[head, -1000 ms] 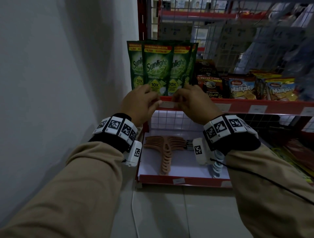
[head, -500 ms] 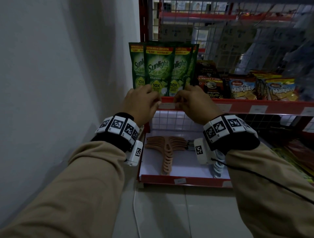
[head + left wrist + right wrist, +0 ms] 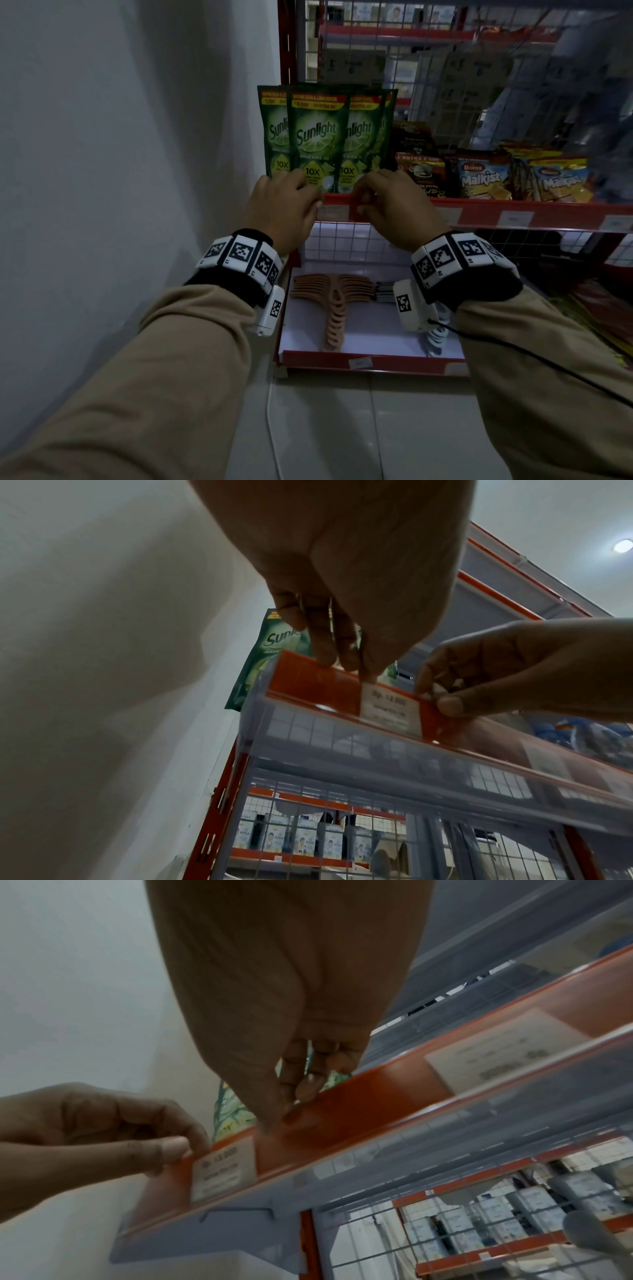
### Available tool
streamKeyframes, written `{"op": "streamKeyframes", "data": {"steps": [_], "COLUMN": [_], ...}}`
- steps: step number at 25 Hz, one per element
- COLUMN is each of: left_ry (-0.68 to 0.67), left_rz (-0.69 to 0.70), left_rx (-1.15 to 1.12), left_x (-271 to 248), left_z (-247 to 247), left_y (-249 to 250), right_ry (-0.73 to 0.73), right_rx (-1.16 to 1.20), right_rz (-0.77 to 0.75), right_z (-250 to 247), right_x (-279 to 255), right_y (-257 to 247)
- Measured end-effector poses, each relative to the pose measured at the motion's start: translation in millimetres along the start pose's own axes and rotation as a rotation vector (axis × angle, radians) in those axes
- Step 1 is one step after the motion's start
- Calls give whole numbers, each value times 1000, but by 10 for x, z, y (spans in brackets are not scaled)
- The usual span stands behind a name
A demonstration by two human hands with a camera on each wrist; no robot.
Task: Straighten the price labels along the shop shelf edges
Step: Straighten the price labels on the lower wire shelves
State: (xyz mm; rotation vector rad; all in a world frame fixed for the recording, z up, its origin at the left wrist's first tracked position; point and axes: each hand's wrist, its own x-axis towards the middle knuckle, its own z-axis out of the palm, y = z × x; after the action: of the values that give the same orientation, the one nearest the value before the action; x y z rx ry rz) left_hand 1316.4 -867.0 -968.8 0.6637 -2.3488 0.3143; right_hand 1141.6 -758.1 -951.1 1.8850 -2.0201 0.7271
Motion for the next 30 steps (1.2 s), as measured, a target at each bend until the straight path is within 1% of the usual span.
{"op": "streamKeyframes", "data": {"steps": [4, 7, 12, 15, 17, 22, 24, 27, 28, 30], "left_ry": [49, 58, -55, -69, -51, 34, 44, 34, 32, 34], "left_rz": [-8, -10, 109, 144, 137, 91, 77, 54, 48, 36], "left_rx": [68, 90, -2, -26, -53, -178, -188, -190, -198, -228], "left_x": [3, 51, 190, 243, 291, 354, 359, 380, 390, 406], "left_z": [-11, 7, 157, 270, 316, 381, 400, 416, 416, 419], "left_y": [89, 231, 790, 1099, 1217, 1283, 1295, 1308, 1305, 1306], "right_ry": [20, 16, 69, 73, 80, 93, 53, -31, -33, 35], "right_rx": [-98, -168, -228, -238, -234, -189, -200, -250, -217, -29], "right_rz": [13, 39, 114, 119, 99, 19, 0, 27, 40, 66], "right_z": [-138, -266, -420, -433, -420, -390, -397, -405, -417, -460], "right_x": [-123, -254, -502, -576, -588, -592, -580, -526, -503, -467], "right_y": [152, 350, 730, 838, 866, 867, 855, 840, 843, 867]}}
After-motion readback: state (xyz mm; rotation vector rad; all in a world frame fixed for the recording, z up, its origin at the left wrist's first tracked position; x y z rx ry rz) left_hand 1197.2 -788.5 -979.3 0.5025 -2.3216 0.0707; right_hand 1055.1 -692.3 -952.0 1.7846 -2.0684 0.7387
